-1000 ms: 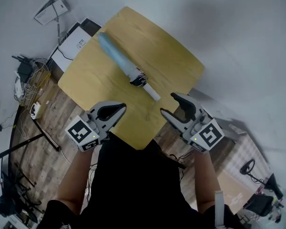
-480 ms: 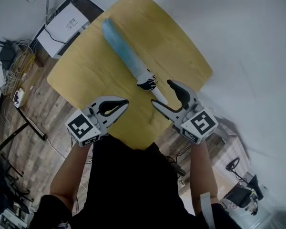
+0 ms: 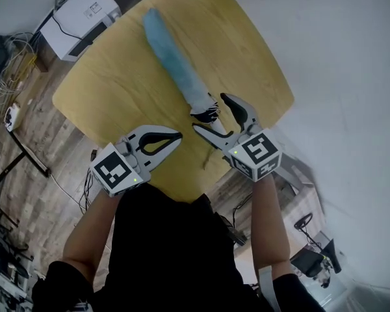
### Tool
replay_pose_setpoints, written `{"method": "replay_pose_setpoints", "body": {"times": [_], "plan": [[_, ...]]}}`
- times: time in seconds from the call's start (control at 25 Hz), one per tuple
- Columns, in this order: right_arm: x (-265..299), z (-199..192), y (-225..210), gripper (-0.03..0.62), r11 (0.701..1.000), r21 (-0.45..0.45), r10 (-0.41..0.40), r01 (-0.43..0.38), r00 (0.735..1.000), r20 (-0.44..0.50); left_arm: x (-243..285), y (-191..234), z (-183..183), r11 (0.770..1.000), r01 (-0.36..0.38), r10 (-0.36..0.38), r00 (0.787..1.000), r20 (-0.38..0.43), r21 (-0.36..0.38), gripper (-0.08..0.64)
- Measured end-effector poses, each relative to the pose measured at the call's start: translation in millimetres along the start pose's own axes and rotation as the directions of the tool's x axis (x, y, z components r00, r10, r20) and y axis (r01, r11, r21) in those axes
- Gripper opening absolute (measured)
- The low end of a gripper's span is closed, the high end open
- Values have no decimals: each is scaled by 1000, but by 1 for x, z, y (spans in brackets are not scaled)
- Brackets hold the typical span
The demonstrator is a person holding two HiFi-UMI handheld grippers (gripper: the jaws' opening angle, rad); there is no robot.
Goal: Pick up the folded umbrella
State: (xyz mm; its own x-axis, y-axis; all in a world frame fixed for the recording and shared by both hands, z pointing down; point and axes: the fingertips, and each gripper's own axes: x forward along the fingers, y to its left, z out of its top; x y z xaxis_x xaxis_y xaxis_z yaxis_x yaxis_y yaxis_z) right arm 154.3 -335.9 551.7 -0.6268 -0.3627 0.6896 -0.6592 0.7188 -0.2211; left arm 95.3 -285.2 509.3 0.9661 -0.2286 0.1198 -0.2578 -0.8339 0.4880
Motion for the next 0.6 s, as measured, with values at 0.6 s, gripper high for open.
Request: {"method": "replay_pose_setpoints", "body": {"times": [0.6], "plan": [[70,-39,-22,399,999,32,3,3,978,-209,-4,12,1,1000,10,-10,1000,26,-10,8]]}}
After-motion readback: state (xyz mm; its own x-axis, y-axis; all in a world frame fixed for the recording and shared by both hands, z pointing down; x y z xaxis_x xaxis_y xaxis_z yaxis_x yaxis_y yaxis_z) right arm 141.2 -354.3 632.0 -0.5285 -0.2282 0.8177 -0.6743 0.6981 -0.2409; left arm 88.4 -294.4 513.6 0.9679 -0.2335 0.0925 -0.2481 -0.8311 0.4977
